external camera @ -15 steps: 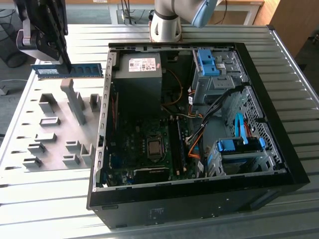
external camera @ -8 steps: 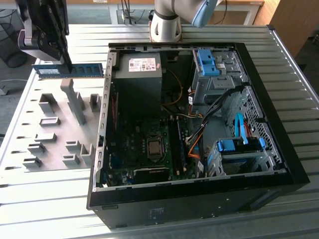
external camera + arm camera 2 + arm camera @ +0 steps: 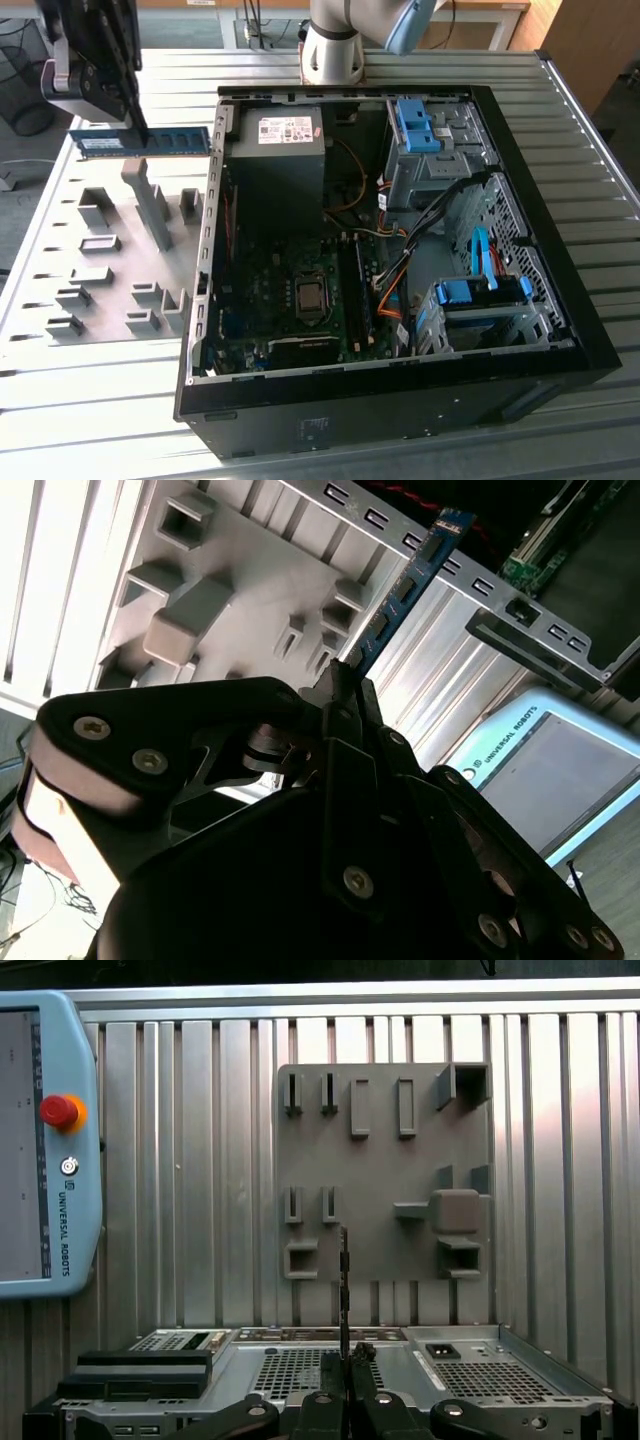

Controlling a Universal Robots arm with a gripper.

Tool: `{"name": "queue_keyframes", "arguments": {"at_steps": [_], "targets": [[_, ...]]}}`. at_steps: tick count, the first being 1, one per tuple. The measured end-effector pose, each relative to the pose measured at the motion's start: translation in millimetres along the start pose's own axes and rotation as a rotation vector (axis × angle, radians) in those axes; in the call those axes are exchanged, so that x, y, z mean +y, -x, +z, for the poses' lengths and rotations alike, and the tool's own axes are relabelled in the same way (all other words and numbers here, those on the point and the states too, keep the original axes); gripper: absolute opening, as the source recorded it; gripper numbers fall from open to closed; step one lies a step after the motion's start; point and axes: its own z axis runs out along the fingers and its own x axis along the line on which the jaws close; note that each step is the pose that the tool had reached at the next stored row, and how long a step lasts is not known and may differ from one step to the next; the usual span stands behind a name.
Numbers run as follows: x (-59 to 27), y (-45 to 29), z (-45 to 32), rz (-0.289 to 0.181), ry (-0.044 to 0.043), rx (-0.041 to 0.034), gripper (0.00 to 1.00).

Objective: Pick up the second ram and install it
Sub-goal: 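Pick up the second ram and move it above second insertion slot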

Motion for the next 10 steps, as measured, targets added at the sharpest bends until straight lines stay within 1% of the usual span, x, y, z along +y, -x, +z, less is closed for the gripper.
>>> {"name": "queue_keyframes", "arguments": {"at_steps": [2,4,10], "targets": [[-1.4,0.1,0.0,0.000,0.0000,0.0000,0.14],[-4.8,0.1,-0.1,0.000,0.0001,-0.0005,0.14],[-22.4,0.7,-0.2,0.000,0.0001,-0.0007,0.14]]}}
